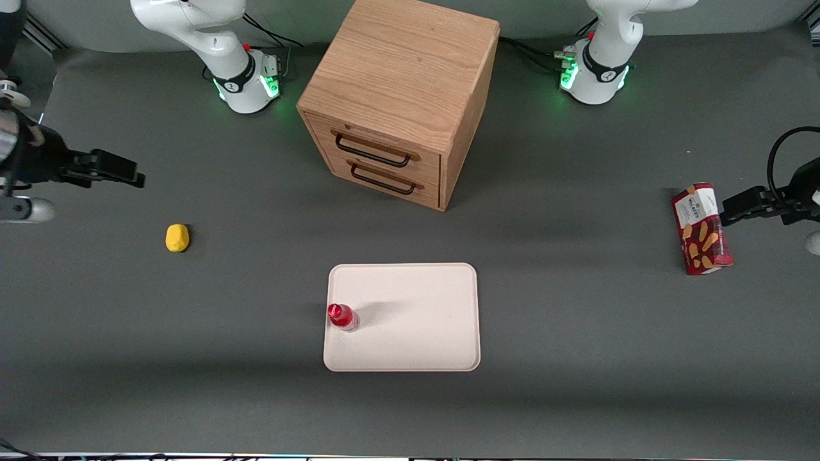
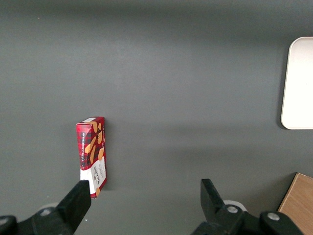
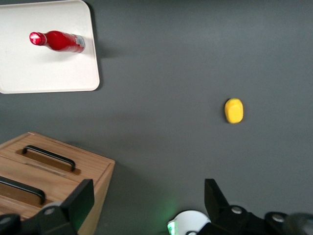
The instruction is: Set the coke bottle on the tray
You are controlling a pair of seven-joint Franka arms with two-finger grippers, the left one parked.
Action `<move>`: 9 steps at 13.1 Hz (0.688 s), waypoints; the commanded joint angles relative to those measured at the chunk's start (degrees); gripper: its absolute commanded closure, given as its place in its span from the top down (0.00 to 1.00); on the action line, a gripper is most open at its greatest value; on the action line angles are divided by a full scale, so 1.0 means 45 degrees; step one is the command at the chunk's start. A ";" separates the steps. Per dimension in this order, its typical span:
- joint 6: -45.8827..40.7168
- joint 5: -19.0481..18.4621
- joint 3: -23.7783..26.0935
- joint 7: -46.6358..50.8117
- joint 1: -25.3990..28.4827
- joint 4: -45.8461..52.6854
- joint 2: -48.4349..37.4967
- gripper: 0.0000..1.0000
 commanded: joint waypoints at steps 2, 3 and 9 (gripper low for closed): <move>0.1817 -0.0259 -0.0135 -0.1383 -0.0294 -0.2900 -0.1632 1.00; 0.1916 -0.0259 -0.0156 -0.1384 -0.0313 -0.2961 -0.1632 1.00; 0.3986 -0.0279 -0.1304 -0.1972 0.0639 -0.4719 -0.2414 1.00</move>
